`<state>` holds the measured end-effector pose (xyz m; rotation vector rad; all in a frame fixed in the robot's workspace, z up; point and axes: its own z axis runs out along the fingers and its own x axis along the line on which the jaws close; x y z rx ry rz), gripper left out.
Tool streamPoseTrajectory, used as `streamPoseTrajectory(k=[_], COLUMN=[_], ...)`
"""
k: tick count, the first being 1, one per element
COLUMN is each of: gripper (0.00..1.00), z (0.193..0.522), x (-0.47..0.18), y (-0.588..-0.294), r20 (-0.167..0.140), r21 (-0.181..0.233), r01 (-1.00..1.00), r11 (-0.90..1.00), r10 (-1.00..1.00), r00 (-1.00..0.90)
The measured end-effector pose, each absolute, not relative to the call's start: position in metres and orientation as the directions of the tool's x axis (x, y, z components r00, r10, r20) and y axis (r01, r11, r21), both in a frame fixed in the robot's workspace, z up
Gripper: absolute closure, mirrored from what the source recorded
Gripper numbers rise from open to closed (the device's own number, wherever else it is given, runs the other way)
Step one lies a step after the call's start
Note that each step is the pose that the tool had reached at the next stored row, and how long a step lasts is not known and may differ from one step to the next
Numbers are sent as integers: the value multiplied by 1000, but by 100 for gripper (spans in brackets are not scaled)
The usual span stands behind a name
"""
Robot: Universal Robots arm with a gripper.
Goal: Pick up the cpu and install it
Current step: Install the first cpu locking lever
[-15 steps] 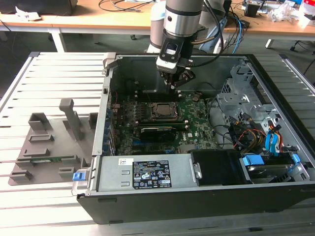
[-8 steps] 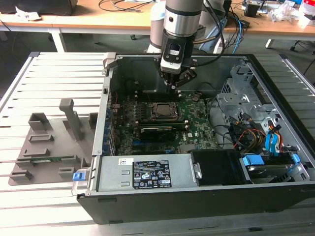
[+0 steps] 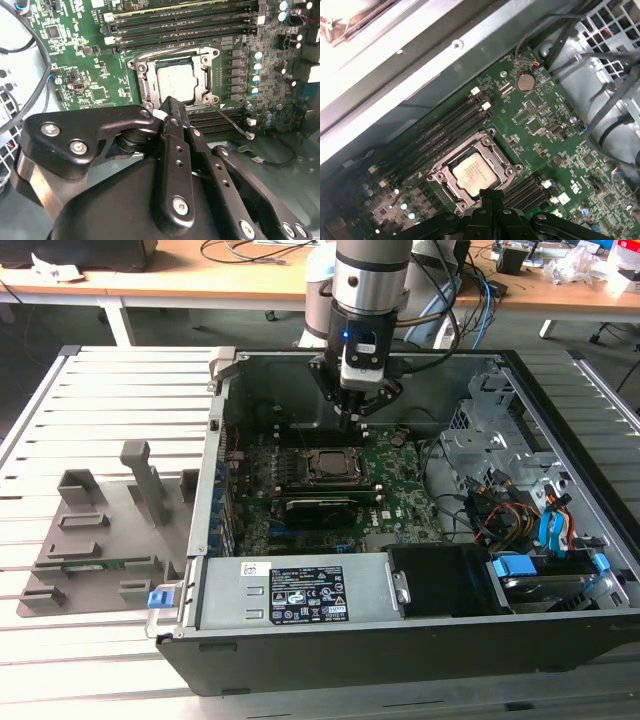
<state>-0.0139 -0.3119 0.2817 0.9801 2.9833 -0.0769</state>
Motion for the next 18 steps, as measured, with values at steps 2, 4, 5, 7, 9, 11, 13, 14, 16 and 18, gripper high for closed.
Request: streamPoseTrajectory(k=[2, 4, 5, 7, 9, 11, 13, 14, 16, 18], gripper=[89, 89, 89, 89, 89, 89, 89, 89, 89, 89], z=[282, 282, 282, 282, 282, 282, 282, 282, 282, 282], x=[-14, -14, -14, -14, -14, -14, -14, -14, -14, -14], y=[-312, -312, -312, -312, -312, -312, -312, -312, -312, -312], r20=[-16, -16, -16, -16, -16, -16, -16, -16, -16, -16], r21=[-46, -46, -46, -46, -46, -46, -46, -46, -46, -46], r01=[559, 529, 517, 483, 457, 435, 422, 416, 388, 366], r11=[828, 847, 855, 874, 888, 899, 906, 908, 920, 930], r10=[559, 529, 516, 483, 457, 435, 421, 415, 388, 365], r00=[-829, -848, -856, -875, -889, -900, -907, -909, -922, -931])
